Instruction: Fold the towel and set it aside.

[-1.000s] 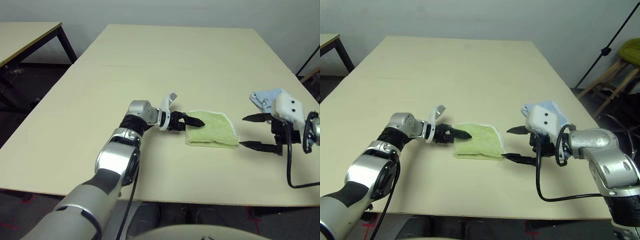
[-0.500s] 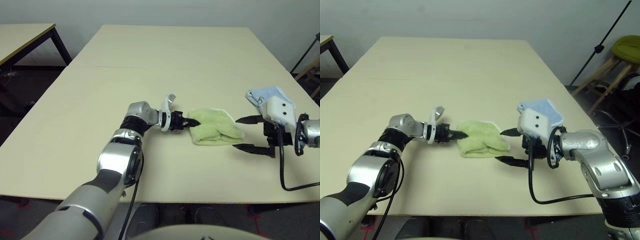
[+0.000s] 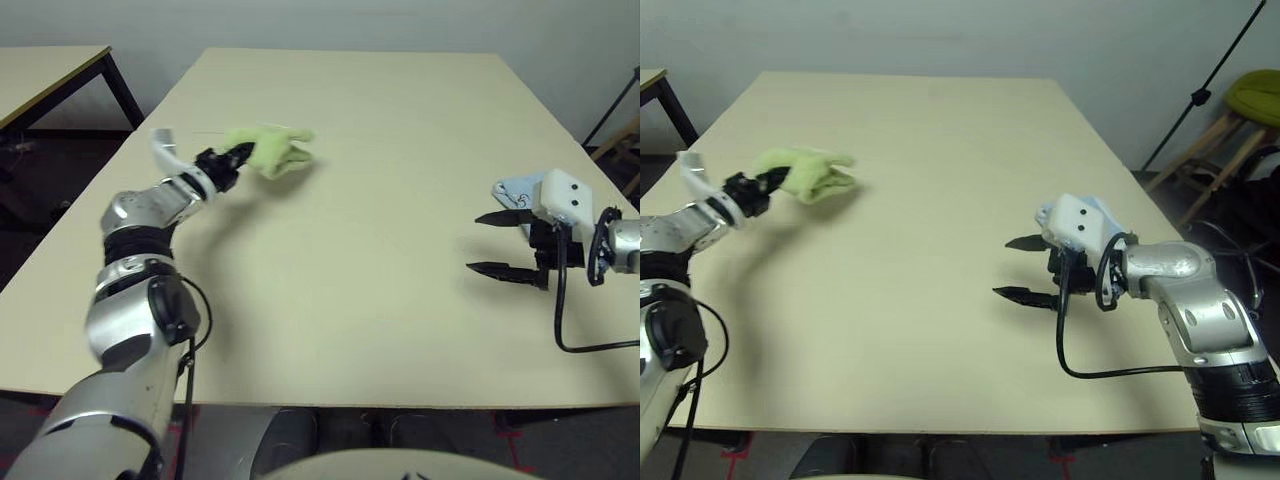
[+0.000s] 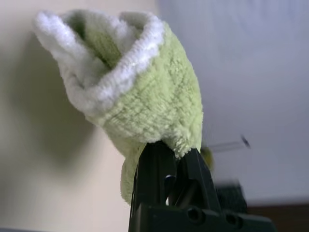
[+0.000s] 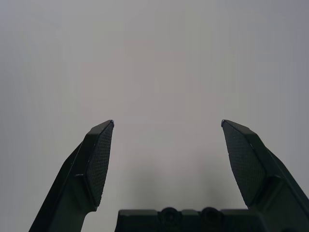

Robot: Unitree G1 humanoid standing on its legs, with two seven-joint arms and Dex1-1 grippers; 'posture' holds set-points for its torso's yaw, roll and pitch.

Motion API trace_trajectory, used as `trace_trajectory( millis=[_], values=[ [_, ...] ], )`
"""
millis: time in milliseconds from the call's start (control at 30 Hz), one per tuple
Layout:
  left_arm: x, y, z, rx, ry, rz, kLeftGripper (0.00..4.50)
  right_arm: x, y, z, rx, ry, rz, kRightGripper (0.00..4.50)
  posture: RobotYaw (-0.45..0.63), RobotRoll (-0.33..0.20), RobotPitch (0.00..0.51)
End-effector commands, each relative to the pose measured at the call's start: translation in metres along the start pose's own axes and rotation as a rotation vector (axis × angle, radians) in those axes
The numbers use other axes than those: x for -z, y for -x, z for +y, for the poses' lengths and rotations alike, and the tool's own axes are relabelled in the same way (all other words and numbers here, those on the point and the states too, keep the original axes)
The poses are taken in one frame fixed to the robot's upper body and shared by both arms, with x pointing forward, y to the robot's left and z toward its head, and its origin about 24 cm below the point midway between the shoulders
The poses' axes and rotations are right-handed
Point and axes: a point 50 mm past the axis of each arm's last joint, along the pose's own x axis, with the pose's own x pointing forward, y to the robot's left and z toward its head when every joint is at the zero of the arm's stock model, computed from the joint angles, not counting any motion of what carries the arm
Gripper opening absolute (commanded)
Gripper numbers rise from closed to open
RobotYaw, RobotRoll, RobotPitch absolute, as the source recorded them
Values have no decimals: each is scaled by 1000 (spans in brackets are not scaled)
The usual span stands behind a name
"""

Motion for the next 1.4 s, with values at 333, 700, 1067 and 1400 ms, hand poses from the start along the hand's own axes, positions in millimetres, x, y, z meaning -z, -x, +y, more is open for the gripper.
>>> trace_trajectory(
  millis=[333, 700, 1067, 1400],
  values=[
    [11, 23, 45, -220, -92, 53, 1447, 1, -1, 3, -13, -7, 5, 4500, 34, 0, 74],
    [-11, 58, 16, -160, -319, 116, 4477, -6, -5, -10, 100, -42, -99, 4500, 78, 0, 81],
    [-11, 70, -14, -115, -695, -107, 4477, 14, -7, -33, 590, -212, -248, 4500, 65, 0, 85],
    [23, 69, 30, -239, -903, -207, 4477, 75, -7, -18, 1204, -412, -279, 4500, 42, 0, 58]
  ],
)
